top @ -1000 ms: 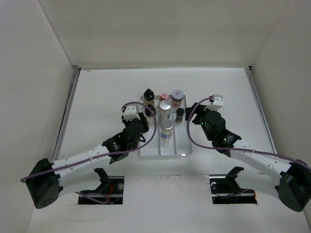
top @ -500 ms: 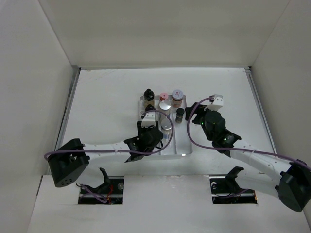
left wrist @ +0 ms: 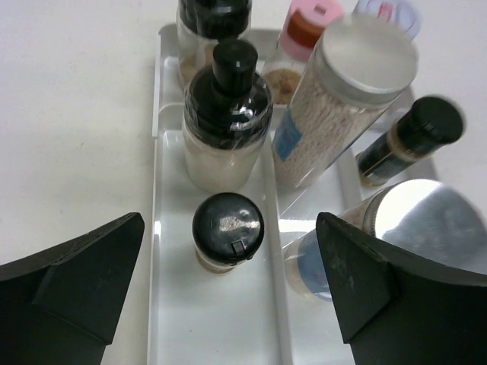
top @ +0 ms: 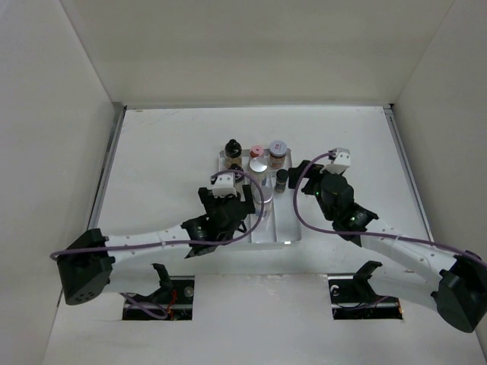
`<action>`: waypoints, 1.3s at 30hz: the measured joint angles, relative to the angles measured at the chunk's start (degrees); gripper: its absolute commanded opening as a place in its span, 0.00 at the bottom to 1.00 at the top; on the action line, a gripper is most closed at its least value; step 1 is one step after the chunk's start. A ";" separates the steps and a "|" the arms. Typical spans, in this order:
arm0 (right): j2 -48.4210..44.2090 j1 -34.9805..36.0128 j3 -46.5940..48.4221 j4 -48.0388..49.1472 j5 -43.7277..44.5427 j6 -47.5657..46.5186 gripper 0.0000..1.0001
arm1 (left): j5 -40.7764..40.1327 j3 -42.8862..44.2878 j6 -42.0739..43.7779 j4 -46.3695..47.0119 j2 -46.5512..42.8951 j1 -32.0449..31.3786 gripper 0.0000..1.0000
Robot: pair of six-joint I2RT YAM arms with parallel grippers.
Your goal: Organize the condiment bottles
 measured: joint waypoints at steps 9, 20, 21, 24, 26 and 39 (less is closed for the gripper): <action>-4.94 -1.38 -2.25 -0.09 6.25 0.09 1.00 | 2.32 -4.52 1.60 -1.68 -26.64 5.07 1.00; -11.47 -10.23 -8.46 -0.02 10.01 5.92 1.00 | 3.61 -12.90 0.74 -8.83 -39.91 13.97 1.00; -11.80 -11.30 -8.94 0.00 10.03 6.80 1.00 | 3.74 -14.03 0.37 -9.22 -39.36 14.82 1.00; -12.13 -14.34 -10.14 -0.09 9.49 9.35 1.00 | 4.70 -16.65 -1.53 -11.10 -36.24 17.81 1.00; -11.78 -15.63 -10.51 -0.09 8.46 10.62 1.00 | 6.51 -17.11 -2.97 -12.52 -33.55 19.67 1.00; -9.49 -16.41 -10.56 -0.07 4.90 12.72 1.00 | 19.28 -17.11 -6.58 -13.44 -36.72 31.28 1.00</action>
